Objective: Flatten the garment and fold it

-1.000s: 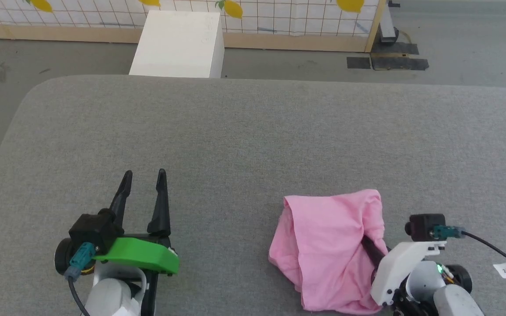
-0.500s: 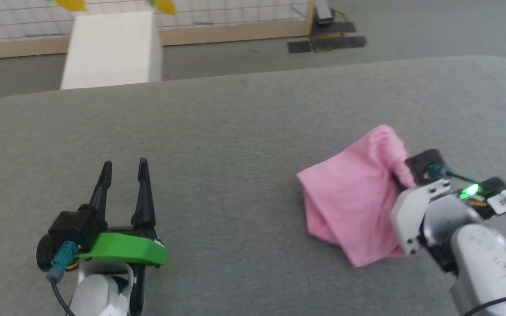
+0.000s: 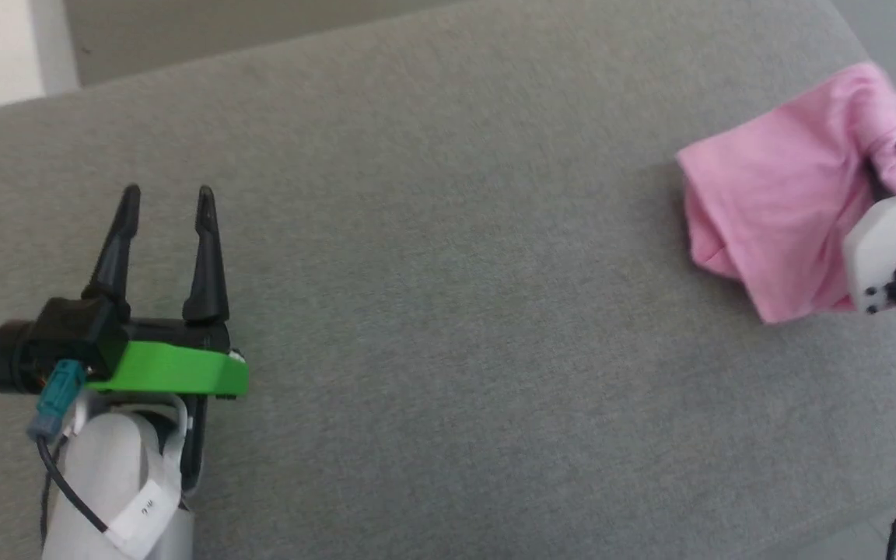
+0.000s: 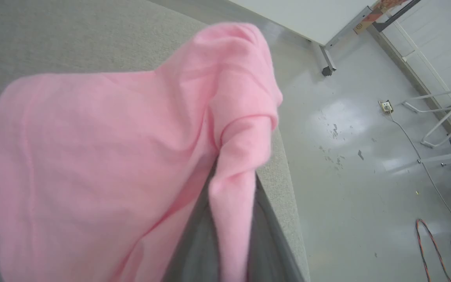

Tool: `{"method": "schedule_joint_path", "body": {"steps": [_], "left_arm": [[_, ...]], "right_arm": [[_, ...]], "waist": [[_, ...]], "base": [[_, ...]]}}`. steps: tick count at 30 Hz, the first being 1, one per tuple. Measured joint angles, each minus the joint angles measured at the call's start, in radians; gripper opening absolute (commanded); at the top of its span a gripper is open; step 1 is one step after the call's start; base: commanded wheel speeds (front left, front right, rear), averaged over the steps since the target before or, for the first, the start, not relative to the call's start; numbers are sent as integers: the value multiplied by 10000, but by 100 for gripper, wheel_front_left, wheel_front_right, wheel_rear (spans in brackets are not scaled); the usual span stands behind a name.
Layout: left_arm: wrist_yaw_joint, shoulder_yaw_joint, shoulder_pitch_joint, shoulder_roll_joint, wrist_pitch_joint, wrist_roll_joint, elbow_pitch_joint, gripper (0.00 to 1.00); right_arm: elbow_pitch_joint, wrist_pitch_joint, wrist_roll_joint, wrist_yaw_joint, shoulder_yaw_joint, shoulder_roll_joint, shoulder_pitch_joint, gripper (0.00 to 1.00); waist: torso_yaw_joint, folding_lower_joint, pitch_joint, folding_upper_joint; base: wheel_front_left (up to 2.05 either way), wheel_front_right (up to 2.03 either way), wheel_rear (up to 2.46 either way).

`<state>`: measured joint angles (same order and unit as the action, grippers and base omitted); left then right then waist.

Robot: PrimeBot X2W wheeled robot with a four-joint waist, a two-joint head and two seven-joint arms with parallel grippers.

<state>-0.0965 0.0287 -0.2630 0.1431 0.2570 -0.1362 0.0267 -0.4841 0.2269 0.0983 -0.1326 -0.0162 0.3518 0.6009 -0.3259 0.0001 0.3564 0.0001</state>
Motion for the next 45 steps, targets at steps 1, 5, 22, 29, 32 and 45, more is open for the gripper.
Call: {"method": "schedule_joint_path", "body": {"steps": [1, 5, 22, 29, 32, 45], "left_arm": [[-8, -33, -81, 94, -33, 35, -50, 100], [-10, -75, -241, 370, -336, 148, -293, 100], [-38, -253, -244, 947, -1162, 397, -1425, 100], [-36, -428, -221, 702, -777, 265, -825, 100], [-21, -514, -173, 456, -516, 180, -360, 100], [186, -683, 457, -506, -29, -422, 1145, 100]], "right_arm": [[-251, -192, 63, 0, -219, 29, 159, 0], [-1030, -765, 437, 0, -897, 119, 611, 0], [-2817, -2368, 2265, 0, -3283, 59, 2058, 100], [-3041, -3275, 2583, 0, -3676, 75, 2145, 100], [-3116, -3549, 2541, 0, -3601, 196, 2128, 100], [-692, -4468, -307, 2, -2474, -33, -373, 100]], "waist": [[-94, 0, 187, 0], [-384, 1, 853, 0], [-590, 1, 2262, 0], [-411, 1, 1801, 0], [-294, 1, 1441, 0], [730, -1, -820, 0]], "base": [[0, 0, 0], [0, 0, 0], [0, 0, 0], [0, 0, 0], [0, 0, 0], [0, 0, 0]]}}
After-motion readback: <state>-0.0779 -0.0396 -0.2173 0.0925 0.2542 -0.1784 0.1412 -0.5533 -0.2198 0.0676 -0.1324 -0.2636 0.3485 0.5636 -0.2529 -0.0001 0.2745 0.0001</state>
